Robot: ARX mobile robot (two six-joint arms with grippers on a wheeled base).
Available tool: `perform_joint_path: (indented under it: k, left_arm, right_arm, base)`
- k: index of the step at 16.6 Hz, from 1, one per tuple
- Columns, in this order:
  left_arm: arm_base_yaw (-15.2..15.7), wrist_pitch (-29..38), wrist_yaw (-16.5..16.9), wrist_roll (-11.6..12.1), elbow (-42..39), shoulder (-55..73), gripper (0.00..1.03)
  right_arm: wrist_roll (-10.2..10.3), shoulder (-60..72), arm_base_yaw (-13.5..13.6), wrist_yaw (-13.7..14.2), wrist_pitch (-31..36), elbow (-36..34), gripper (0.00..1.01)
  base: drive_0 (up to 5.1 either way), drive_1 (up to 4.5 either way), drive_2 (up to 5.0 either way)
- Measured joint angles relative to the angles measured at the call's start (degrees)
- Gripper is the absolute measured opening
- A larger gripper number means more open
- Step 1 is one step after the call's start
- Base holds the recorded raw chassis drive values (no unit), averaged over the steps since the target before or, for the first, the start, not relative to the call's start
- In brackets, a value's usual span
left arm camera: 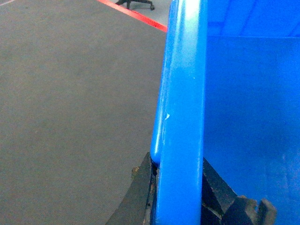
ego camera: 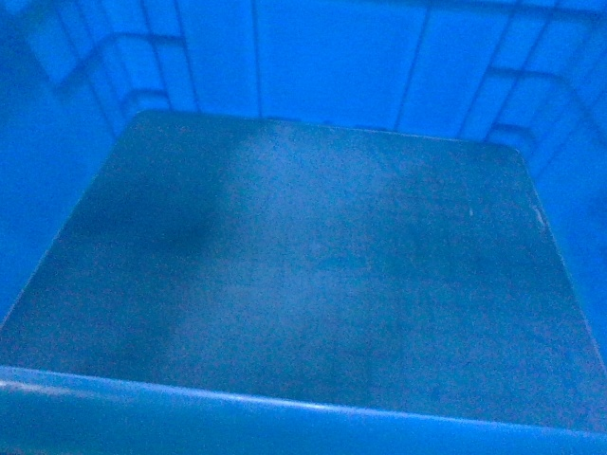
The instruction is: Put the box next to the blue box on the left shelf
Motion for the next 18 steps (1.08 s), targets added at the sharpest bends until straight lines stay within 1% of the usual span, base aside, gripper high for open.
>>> perform_joint_path:
  k: [18]
  left_arm:
    - [0.00,0.02,0.11,0.02,0.00,0.00,0.16]
  right_arm:
    - [-0.04,-0.04,0.00,0.13,0.00,0.00,0.11]
  base:
    - [-1.7,-1.73,-1.7]
